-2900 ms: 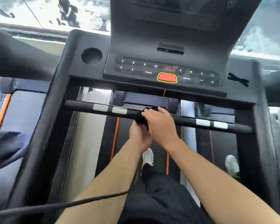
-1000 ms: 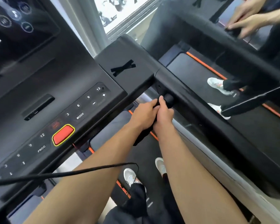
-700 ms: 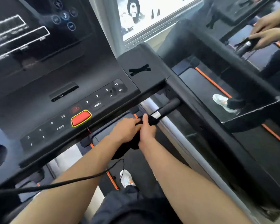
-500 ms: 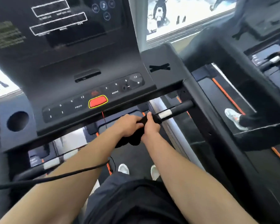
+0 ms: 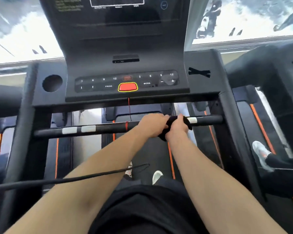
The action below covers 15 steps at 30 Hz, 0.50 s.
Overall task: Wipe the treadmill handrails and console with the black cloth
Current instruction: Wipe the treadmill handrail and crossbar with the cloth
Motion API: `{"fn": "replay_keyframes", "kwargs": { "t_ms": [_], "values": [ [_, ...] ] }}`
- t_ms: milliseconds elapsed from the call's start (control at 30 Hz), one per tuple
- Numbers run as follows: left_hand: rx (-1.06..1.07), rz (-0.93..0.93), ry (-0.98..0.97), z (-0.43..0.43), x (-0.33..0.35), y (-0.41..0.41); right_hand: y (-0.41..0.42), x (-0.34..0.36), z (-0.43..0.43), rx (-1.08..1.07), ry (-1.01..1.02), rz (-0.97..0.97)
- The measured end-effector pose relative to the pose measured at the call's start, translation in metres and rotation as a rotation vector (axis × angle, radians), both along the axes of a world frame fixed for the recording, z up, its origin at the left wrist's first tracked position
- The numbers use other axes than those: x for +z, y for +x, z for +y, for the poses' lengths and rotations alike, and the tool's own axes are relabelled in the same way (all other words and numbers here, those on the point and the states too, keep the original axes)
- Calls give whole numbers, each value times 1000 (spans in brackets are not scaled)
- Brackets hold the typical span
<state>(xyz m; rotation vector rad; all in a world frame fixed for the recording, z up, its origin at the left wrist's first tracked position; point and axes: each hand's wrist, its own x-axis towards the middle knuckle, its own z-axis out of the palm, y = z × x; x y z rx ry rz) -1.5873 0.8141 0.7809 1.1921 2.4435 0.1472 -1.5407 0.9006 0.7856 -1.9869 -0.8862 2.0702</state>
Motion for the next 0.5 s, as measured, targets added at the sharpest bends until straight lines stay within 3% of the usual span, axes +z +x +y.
{"fn": "replay_keyframes", "kwargs": {
  "t_ms": [200,500],
  "values": [
    [-2,168,-87,-79,7,-11,-14,4,-82,28,-141,78],
    [109,233,-36,-100,-3,-5,-3,-5,-101,230,-265,193]
  ]
}}
